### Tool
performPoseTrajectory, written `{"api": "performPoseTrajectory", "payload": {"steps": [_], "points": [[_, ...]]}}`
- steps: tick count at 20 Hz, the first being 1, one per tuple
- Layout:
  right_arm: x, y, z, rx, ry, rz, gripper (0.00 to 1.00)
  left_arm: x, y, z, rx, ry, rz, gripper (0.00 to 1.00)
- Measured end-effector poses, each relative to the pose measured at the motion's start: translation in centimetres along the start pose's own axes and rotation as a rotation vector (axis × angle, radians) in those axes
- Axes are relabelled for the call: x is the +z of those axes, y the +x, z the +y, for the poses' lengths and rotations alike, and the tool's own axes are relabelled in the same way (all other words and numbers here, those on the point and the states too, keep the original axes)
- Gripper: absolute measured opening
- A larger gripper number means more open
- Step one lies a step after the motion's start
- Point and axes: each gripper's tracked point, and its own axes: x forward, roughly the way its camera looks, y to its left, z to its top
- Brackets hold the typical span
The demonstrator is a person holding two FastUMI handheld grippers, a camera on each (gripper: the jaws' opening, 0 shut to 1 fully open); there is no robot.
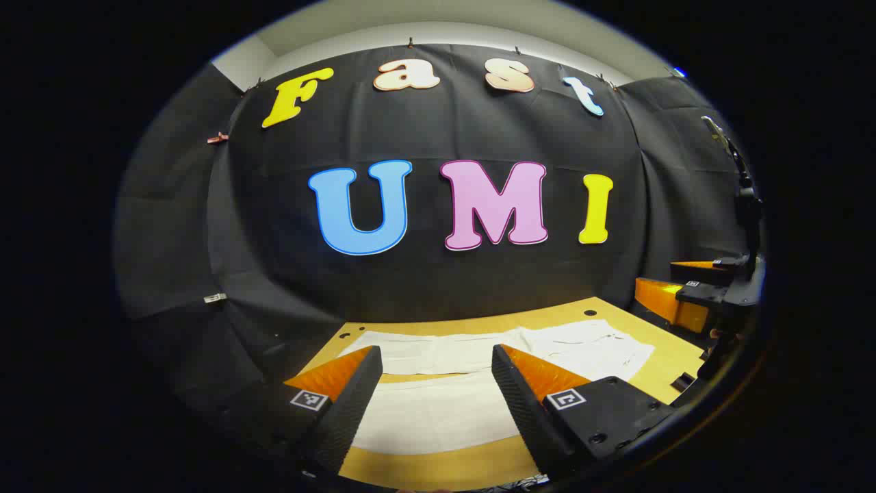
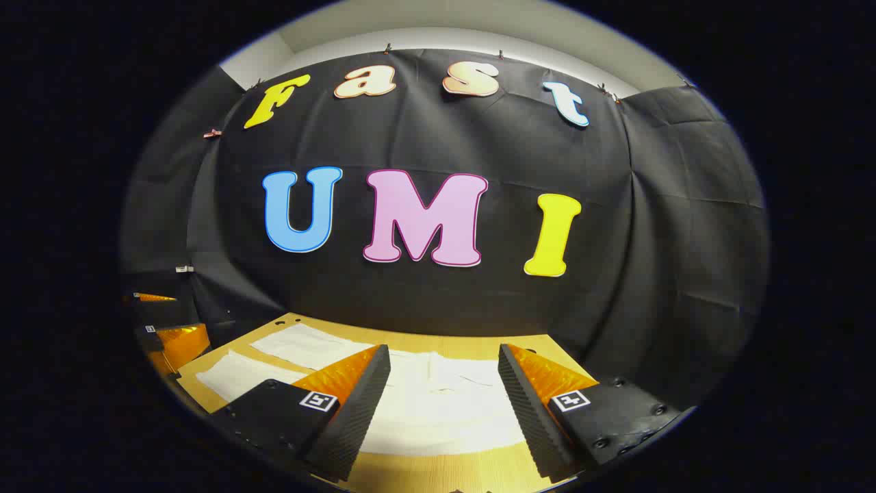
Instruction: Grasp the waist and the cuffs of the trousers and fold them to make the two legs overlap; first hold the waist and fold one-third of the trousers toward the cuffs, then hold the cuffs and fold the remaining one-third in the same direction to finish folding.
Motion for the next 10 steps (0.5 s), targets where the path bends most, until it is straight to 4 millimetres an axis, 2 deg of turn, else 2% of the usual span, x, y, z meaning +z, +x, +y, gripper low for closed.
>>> {"api": "performPoseTrajectory", "payload": {"steps": [4,10], "points": [[-0.3,2.1,-1.2,-0.003,0.003,0.007,0.97,0.2,3.1,0.0,0.013,-0.038,0.006,0.99],[-1.0,4.3,-1.9,-0.004,-0.002,0.02,0.97,-0.7,5.9,1.3,0.062,-0.057,0.029,0.99]]}}
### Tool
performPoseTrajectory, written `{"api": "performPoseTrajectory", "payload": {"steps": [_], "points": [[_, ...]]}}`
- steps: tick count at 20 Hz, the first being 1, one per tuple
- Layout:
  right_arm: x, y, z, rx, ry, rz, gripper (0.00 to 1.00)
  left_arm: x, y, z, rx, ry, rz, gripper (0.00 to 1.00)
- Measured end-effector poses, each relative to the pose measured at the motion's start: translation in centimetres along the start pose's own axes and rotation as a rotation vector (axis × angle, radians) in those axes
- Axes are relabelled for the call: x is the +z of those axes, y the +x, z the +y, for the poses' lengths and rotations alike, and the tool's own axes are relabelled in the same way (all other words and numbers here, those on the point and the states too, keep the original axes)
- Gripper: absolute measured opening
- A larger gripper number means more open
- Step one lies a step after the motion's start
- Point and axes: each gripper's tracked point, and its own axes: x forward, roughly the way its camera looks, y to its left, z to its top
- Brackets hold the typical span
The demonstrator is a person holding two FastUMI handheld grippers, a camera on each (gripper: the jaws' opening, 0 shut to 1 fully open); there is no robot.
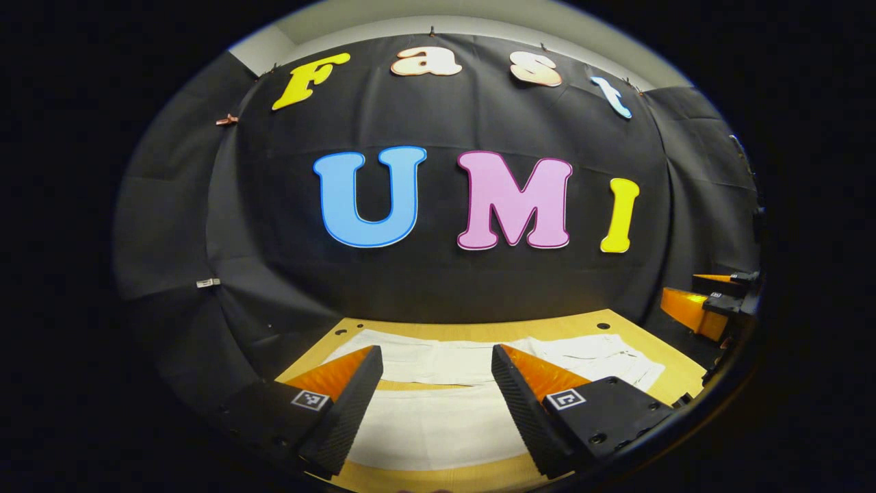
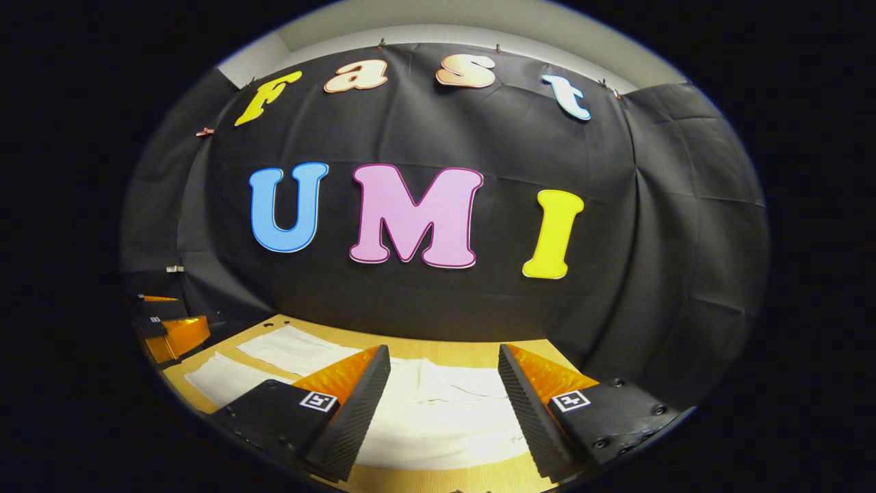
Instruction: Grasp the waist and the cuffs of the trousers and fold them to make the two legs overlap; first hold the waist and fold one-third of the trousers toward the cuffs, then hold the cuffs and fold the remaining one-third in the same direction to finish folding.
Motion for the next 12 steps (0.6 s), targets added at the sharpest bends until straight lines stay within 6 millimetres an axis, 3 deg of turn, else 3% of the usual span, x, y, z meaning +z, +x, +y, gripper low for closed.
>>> {"api": "performPoseTrajectory", "payload": {"steps": [6,9,12], "points": [[-0.7,1.5,0.8,0.02,-0.003,0.02,0.97,0.0,0.9,1.1,-0.001,0.025,-0.01,0.99],[0.4,2.2,1.5,0.034,0.012,-0.005,0.97,-0.4,1.2,1.2,-0.011,0.005,0.006,0.99],[0.1,2.8,2.5,0.064,-0.018,0.001,0.97,-0.4,1.6,1.9,-0.002,0.026,0.009,0.99]]}}
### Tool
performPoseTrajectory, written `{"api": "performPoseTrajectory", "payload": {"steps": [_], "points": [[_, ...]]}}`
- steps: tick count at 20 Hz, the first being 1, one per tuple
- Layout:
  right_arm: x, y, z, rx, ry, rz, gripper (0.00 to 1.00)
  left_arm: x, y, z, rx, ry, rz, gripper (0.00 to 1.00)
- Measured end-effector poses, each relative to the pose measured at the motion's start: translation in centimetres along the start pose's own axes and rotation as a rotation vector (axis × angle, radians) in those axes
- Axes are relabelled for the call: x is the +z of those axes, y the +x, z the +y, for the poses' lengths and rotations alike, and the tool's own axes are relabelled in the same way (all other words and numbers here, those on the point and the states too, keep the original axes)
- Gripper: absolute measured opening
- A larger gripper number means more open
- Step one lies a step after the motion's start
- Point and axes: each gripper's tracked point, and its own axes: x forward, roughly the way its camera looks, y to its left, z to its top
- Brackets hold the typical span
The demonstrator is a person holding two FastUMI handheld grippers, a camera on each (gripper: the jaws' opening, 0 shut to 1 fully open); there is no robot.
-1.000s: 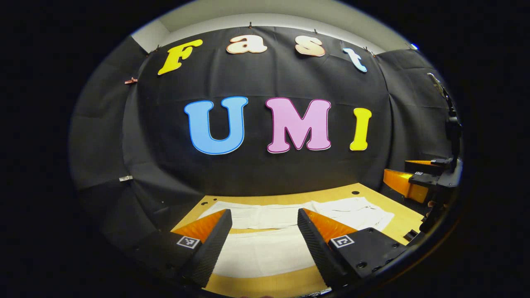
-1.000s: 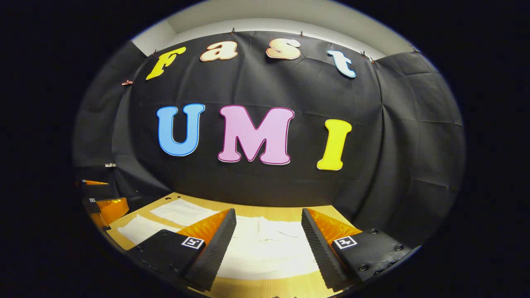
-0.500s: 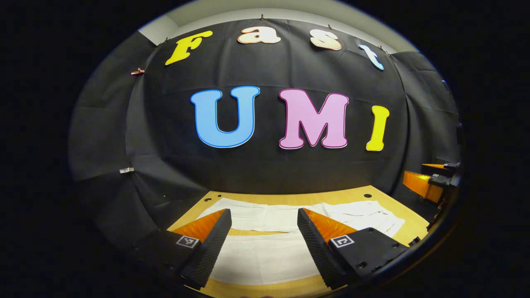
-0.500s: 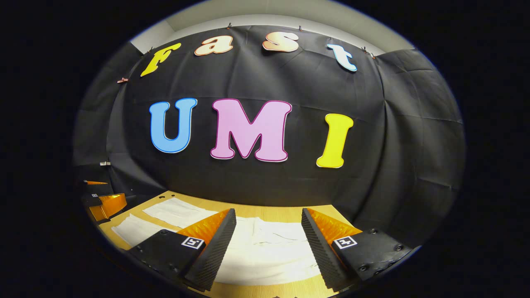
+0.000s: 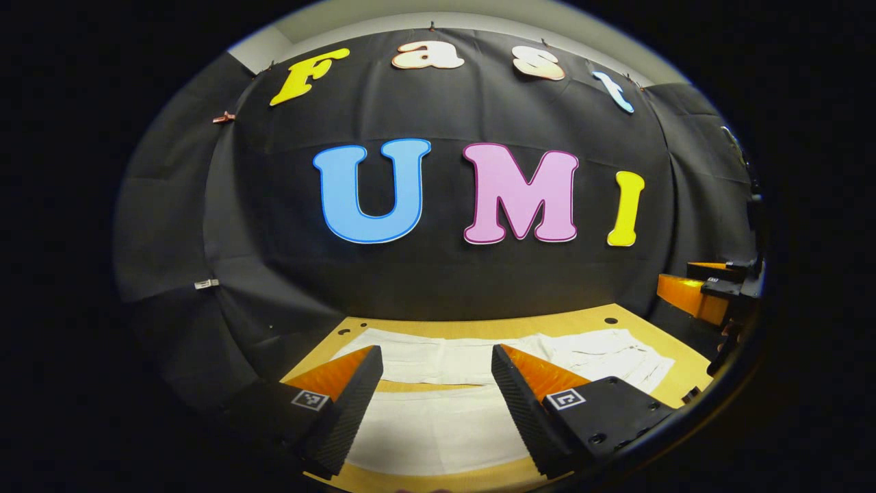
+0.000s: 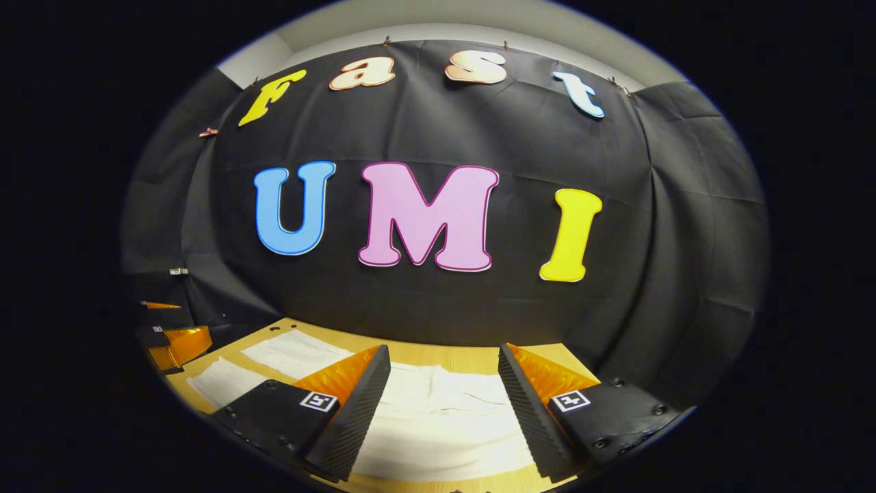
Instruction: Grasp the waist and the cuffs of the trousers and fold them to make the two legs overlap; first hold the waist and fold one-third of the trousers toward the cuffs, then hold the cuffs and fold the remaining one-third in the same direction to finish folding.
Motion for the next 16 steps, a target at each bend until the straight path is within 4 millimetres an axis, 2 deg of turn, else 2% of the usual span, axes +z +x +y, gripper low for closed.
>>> {"api": "performPoseTrajectory", "payload": {"steps": [3,7,11,16], "points": [[-0.3,-0.1,0.8,0.03,-0.008,0.011,0.97,-0.2,0.0,0.4,0.005,0.007,0.002,0.99],[-1.1,0.1,0.7,0.057,-0.049,0.028,0.97,-0.3,-0.1,1.2,0.017,0.022,0.007,0.99],[-1.6,0.9,-1.4,0.071,-0.117,0.02,0.97,-0.6,-0.2,1.8,0.016,0.046,0.011,0.99],[-4.7,2.5,-5.0,0.104,-0.282,0.088,0.97,-2.5,-0.6,3.6,0.038,0.093,0.047,0.98]]}}
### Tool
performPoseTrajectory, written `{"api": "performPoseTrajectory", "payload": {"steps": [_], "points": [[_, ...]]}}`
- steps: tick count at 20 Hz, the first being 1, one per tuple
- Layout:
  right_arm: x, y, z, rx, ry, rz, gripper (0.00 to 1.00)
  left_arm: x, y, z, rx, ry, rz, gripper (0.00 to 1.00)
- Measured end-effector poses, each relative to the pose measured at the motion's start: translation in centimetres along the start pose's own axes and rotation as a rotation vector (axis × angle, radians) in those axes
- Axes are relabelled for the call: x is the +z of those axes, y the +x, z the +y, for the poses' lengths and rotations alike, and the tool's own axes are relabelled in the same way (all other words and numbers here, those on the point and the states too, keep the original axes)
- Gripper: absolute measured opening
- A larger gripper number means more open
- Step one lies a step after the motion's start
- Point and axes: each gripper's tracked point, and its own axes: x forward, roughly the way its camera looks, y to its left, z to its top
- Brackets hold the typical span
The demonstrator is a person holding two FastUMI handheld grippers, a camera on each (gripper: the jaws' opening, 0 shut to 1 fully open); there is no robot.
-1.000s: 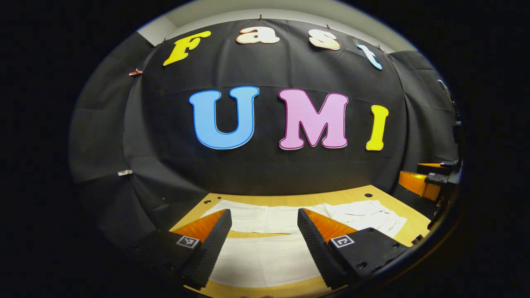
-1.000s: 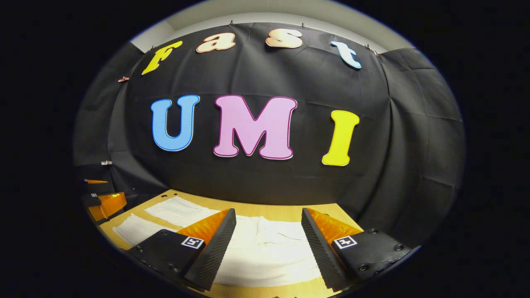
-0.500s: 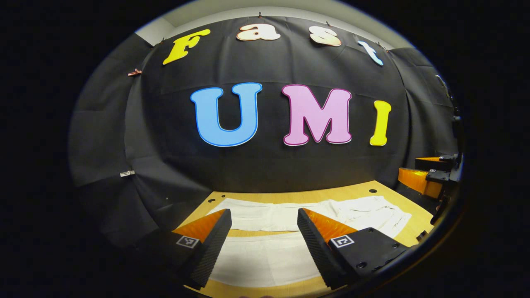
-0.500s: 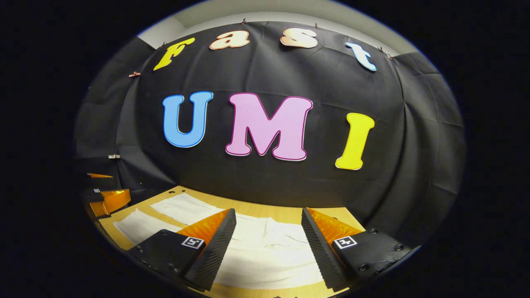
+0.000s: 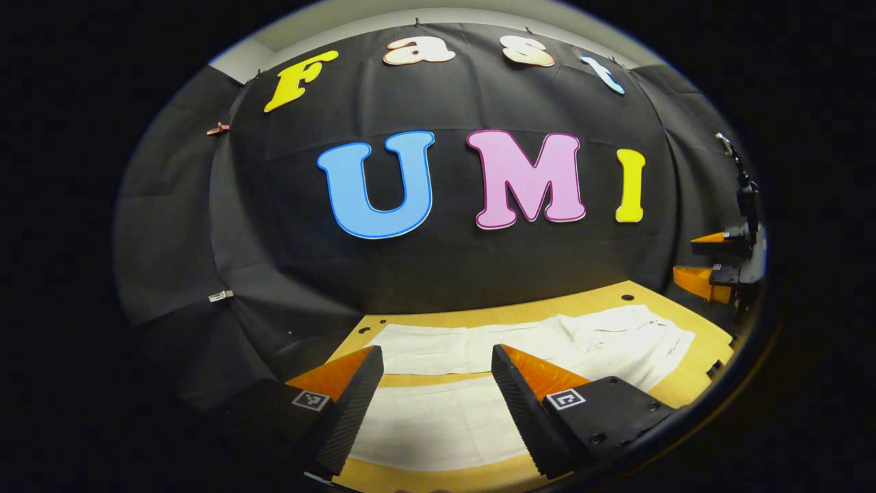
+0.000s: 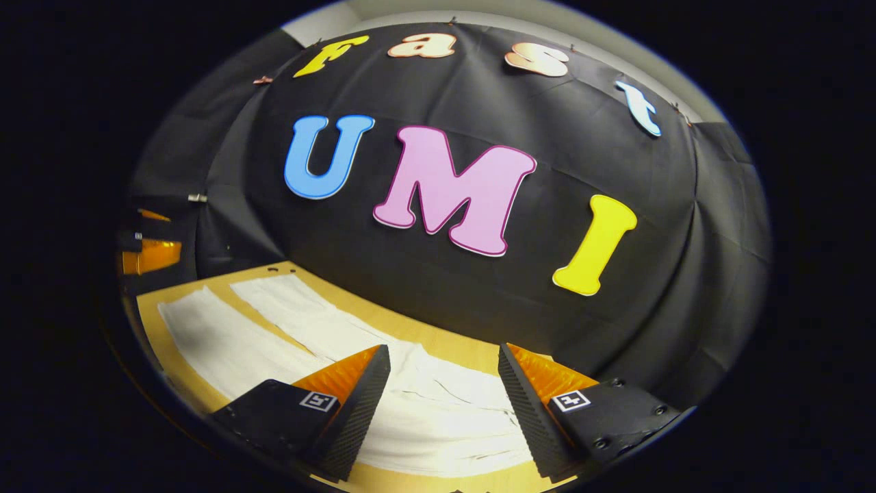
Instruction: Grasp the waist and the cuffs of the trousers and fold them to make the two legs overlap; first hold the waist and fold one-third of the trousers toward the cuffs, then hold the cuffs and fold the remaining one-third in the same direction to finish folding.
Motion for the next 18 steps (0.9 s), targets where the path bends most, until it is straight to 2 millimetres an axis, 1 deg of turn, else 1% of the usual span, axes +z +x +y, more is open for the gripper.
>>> {"api": "performPoseTrajectory", "payload": {"steps": [3,4,6,8,11,12,14,16,18], "points": [[-3.0,0.5,-0.5,0.039,-0.104,0.042,0.97,-2.6,-0.4,1.1,0.008,-0.013,0.062,0.99],[-4.3,0.7,-1.0,0.055,-0.151,0.062,0.97,-3.3,-0.6,1.4,0.017,-0.003,0.083,0.99],[-7.3,0.8,-2.0,0.086,-0.248,0.108,0.98,-4.8,-0.9,2.1,0.032,0.014,0.121,0.99],[-10.2,0.7,-3.6,0.1,-0.307,0.158,0.98,-6.2,-1.3,2.5,0.032,0.017,0.161,0.99],[-13.6,0.3,-5.1,0.137,-0.411,0.206,0.97,-9.0,-2.0,3.5,0.061,-0.021,0.257,0.99],[-15.3,0.2,-5.7,0.153,-0.44,0.23,0.97,-9.8,-2.2,3.8,0.075,-0.037,0.285,0.99],[-18.4,-0.1,-7.1,0.182,-0.5,0.282,0.97,-10.9,-2.5,4.8,0.115,-0.059,0.328,0.99],[-20.4,-0.1,-8.6,0.202,-0.573,0.307,0.98,-11.9,-2.5,5.3,0.15,-0.076,0.361,0.99],[-22.5,0.1,-9.5,0.246,-0.634,0.332,0.97,-12.9,-3.2,5.7,0.169,-0.066,0.38,0.99]]}}
